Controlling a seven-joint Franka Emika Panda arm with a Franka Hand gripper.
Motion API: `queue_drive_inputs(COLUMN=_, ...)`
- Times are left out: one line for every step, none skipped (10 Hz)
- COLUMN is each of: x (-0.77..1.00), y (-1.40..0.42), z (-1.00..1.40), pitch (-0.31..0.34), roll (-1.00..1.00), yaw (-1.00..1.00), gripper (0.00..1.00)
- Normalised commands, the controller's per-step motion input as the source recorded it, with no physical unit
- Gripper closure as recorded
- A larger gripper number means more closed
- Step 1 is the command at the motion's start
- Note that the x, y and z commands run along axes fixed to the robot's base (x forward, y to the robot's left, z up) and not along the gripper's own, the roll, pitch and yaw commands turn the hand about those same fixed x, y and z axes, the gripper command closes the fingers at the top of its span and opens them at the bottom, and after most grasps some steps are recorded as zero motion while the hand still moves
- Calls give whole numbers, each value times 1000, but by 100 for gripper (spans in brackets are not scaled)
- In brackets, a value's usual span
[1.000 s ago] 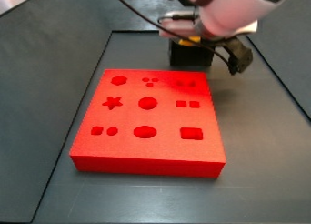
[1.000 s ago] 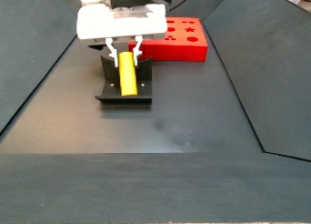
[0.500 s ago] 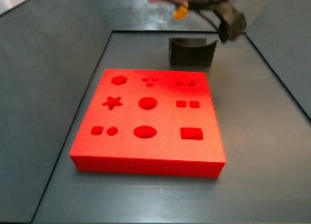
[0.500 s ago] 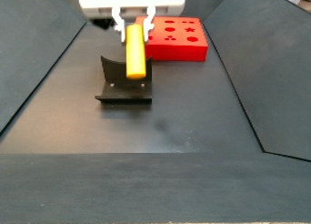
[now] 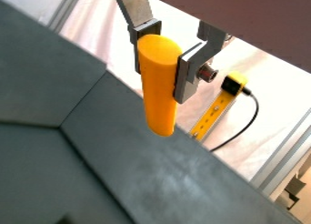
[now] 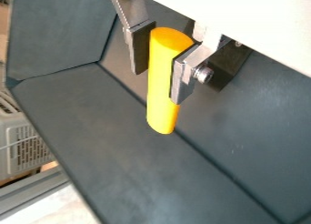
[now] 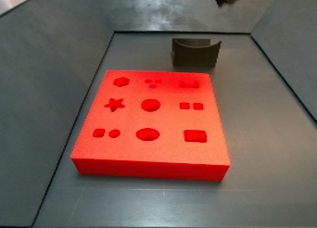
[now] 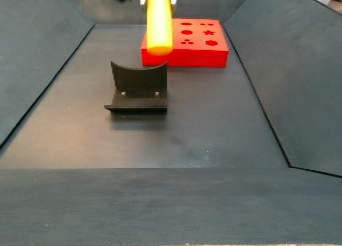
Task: Pick up the oval object. Move up. Place the oval object on the fixture. Regrasp the oval object. Move to above the board. Insert the oval object.
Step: Move to above the board.
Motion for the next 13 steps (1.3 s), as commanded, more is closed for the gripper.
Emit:
queue_drive_inputs(x=-248, y=217, z=1000, pitch=91, roll=-100, yaw=-70, gripper=100)
queue_drive_inputs(x=-192, y=159, z=835, pitch=101, roll=-102, yaw=-43, gripper=100)
queue_drive_inputs(x=-103, y=76, z=569, pitch=110, roll=-95, yaw=-8, gripper=100)
queue_drive_inputs(x=-61, y=45, z=367, pitch=120, roll=-75, yaw=13, gripper=100)
queue_drive_inputs(x=-158, y=-1000, z=204, pitch=36, roll=-1000, yaw=-23, gripper=100)
queue_drive_inputs(x=-153, y=-1000, z=196, pitch=31, roll=-1000, yaw=-19, gripper=100)
queue_drive_inputs(x=-160, y=-1000, z=208, pitch=30, roll=-1000, yaw=-15, gripper=100)
queue_drive_inputs(x=-157, y=-1000, z=201, pitch=29, roll=-1000, yaw=-14, gripper=100)
queue_drive_inputs(x=-157, y=-1000, z=200, pitch=33, roll=-1000, yaw=-12, gripper=100)
queue_drive_inputs(x=-154, y=-1000, z=205, pitch=33, roll=-1000, yaw=-11, gripper=100)
queue_drive_inputs(x=-153, y=-1000, z=206, pitch=35, roll=-1000, yaw=-9, gripper=100)
queue_drive_inputs(x=-152, y=-1000, z=206, pitch=34, roll=-1000, yaw=-8, gripper=100)
queue_drive_inputs(x=-154, y=-1000, z=208, pitch=32, roll=-1000, yaw=-8, gripper=100)
